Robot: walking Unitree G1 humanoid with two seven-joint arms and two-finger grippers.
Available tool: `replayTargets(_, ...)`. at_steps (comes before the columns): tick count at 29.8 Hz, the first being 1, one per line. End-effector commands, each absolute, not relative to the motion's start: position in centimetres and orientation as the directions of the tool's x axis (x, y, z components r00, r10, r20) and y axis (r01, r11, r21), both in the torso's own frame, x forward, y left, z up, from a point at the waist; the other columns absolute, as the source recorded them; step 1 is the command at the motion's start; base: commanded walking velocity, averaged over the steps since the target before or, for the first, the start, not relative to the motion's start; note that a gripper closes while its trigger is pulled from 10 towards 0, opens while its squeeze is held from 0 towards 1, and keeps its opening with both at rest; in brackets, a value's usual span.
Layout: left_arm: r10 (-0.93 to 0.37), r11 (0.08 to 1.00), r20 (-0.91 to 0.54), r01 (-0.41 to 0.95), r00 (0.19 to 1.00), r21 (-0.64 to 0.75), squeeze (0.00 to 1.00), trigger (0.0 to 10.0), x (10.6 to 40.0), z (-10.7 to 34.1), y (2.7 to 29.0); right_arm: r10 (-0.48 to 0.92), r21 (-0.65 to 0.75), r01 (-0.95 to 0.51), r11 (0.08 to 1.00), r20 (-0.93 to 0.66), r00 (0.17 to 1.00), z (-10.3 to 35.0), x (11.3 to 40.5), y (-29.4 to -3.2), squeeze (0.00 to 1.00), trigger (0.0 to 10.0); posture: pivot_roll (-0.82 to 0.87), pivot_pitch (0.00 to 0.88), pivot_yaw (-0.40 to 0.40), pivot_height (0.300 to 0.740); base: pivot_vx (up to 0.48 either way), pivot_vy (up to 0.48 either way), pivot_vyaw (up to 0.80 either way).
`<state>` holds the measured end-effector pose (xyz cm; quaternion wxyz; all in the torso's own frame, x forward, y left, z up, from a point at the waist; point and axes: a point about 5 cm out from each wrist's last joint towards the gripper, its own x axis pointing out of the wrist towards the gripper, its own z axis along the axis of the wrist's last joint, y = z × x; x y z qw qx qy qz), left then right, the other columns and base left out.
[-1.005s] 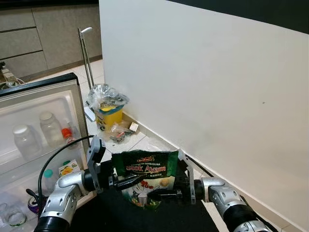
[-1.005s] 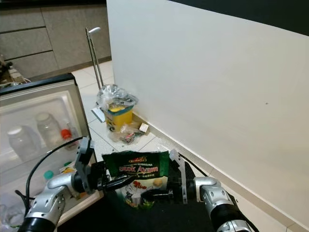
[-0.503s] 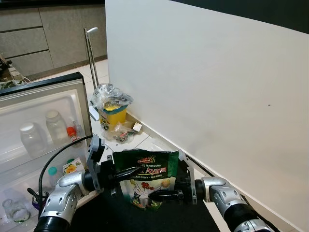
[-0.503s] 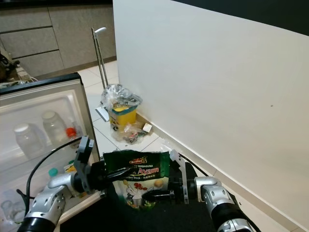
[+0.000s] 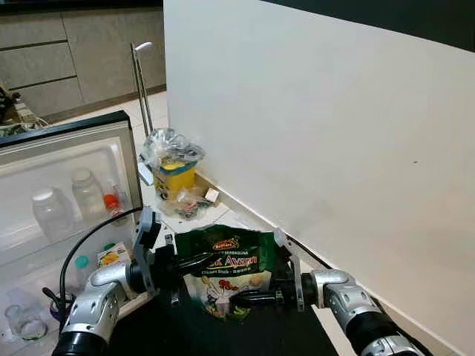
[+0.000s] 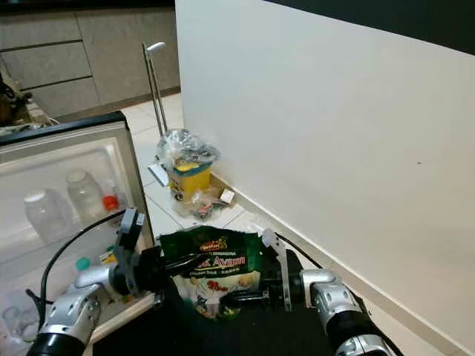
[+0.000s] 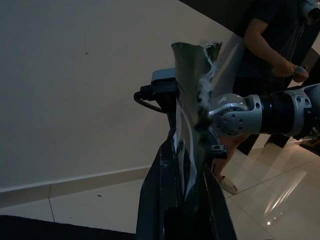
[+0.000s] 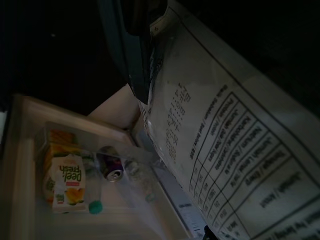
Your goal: Restocking fridge
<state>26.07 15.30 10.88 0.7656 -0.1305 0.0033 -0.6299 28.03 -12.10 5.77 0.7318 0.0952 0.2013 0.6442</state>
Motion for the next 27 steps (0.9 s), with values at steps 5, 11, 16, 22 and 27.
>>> replayTargets(5,-0.97,0.143,0.164,0.967,0.179,-0.212,0.0,0.0,25.8,10.8,15.0,0.955,0.385,-0.875,0.294,-0.15,0.254,6.6,29.7,-13.5,1.0,10.0,-0.1,0.0,-0.09,0.74,0.0,0.0,0.0)
replayTargets(11,-0.97,0.147,0.162,0.966,0.183,-0.214,0.0,0.0,25.9,10.7,15.0,0.964,0.381,-0.886,0.265,-0.127,0.234,6.8,29.4,-13.8,1.0,10.0,-0.1,0.0,-0.088,0.74,0.0,0.0,0.0)
replayTargets(16,-0.969,0.149,0.162,0.966,0.186,-0.212,0.0,0.0,25.9,10.7,15.0,0.963,0.366,-0.892,0.266,-0.138,0.231,6.7,29.2,-13.9,1.0,10.0,-0.1,0.0,-0.088,0.74,0.0,0.0,0.0)
replayTargets(22,-0.969,0.151,0.162,0.966,0.187,-0.211,0.0,0.0,25.9,10.8,15.0,0.962,0.35,-0.896,0.272,-0.127,0.242,6.9,29.5,-13.7,0.0,10.0,-0.1,0.0,-0.088,0.74,0.0,0.0,0.0)
replayTargets(27,-0.969,0.152,0.159,0.966,0.187,-0.21,0.0,0.0,25.9,10.8,15.0,0.977,0.358,-0.909,0.213,-0.061,0.205,8.0,29.5,-13.7,0.0,10.0,-0.1,0.0,-0.088,0.74,0.0,0.0,0.0)
